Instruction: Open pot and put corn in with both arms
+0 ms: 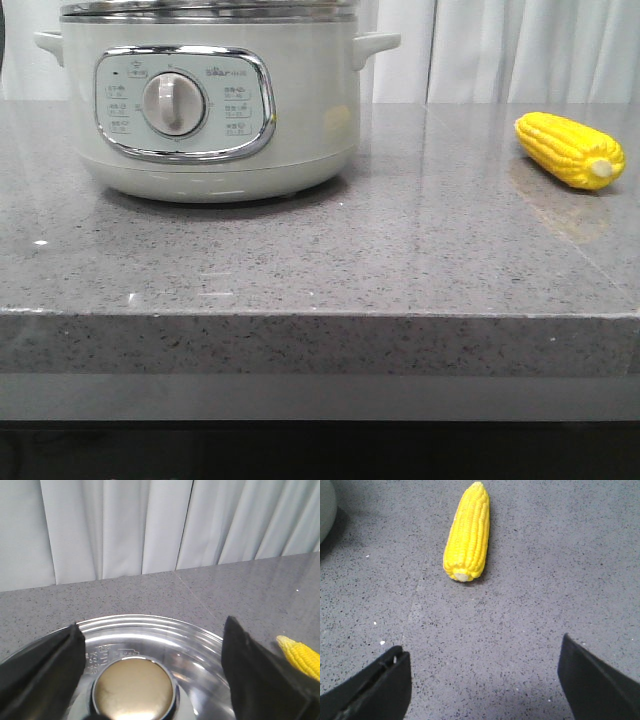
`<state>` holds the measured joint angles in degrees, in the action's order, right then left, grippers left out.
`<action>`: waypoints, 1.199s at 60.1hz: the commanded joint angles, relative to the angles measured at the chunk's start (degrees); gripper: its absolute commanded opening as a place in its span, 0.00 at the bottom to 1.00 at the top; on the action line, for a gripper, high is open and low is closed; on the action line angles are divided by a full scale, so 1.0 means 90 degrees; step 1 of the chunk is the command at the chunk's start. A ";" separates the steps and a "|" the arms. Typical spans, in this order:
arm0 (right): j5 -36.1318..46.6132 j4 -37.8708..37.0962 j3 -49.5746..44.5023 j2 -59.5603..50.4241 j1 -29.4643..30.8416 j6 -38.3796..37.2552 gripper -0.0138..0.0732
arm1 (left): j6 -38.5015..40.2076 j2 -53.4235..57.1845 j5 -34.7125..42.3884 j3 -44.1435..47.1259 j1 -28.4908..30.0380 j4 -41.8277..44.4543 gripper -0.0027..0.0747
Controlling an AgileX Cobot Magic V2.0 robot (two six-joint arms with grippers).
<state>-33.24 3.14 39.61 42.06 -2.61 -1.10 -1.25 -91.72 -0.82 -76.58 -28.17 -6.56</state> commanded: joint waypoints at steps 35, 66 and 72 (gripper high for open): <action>0.0426 0.0005 0.0155 0.0004 0.0042 0.0036 0.86 | -0.0011 -0.0171 0.0615 -0.0228 -0.0040 -0.0119 0.49; 0.0816 0.0005 0.0286 0.0012 0.0042 0.0036 0.86 | -0.0011 0.0104 0.0568 -0.0818 -0.0040 -0.0130 0.29; 0.0568 0.0011 0.0577 0.0186 0.0042 0.0036 0.86 | -0.0011 0.0361 0.0357 -0.1114 -0.0040 -0.0098 0.29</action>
<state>-30.96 3.14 40.98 42.64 -2.61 -1.10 -1.39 -94.50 -4.81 -81.86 -28.17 -7.25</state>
